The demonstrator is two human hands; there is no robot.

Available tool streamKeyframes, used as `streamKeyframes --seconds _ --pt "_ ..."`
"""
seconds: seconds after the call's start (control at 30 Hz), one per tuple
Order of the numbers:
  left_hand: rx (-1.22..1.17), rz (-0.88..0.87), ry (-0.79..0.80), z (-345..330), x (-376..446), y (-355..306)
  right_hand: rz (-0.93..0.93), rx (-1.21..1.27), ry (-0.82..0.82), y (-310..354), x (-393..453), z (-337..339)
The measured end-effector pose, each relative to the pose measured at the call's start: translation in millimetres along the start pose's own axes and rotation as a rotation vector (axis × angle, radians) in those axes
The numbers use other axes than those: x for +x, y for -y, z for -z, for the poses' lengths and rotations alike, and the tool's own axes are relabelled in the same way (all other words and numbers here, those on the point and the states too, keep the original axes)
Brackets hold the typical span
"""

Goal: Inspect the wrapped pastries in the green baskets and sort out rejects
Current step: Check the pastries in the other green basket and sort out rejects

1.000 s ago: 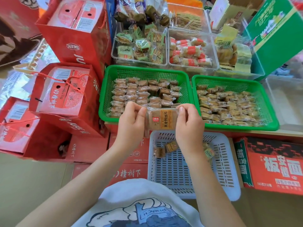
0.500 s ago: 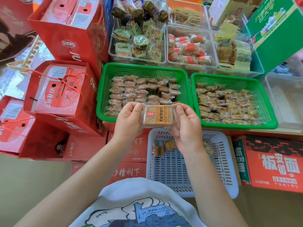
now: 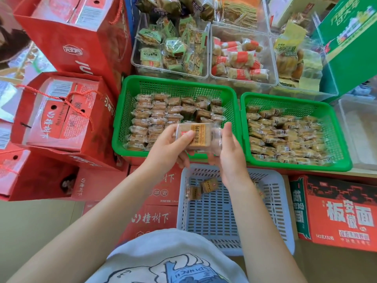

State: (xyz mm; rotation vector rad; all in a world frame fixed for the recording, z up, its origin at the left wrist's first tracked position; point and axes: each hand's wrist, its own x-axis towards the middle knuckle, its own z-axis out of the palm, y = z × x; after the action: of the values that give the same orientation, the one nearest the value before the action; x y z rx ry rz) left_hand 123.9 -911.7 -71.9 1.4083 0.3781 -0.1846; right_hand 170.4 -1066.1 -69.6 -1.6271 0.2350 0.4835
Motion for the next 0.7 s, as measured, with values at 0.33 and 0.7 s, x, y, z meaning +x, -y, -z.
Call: streamKeyframes --seconds 0.33,0.7 --pt "0.511 0.144 -0.197 36.1 106.3 53.4 0.126 -0.37 -0.088 -1.5 119.4 -1.5" --pt "1.431 -0.082 0.137 52.5 175.0 98.0 0.462 -1.102 -0.008 -35.7 197.2 -23.1"
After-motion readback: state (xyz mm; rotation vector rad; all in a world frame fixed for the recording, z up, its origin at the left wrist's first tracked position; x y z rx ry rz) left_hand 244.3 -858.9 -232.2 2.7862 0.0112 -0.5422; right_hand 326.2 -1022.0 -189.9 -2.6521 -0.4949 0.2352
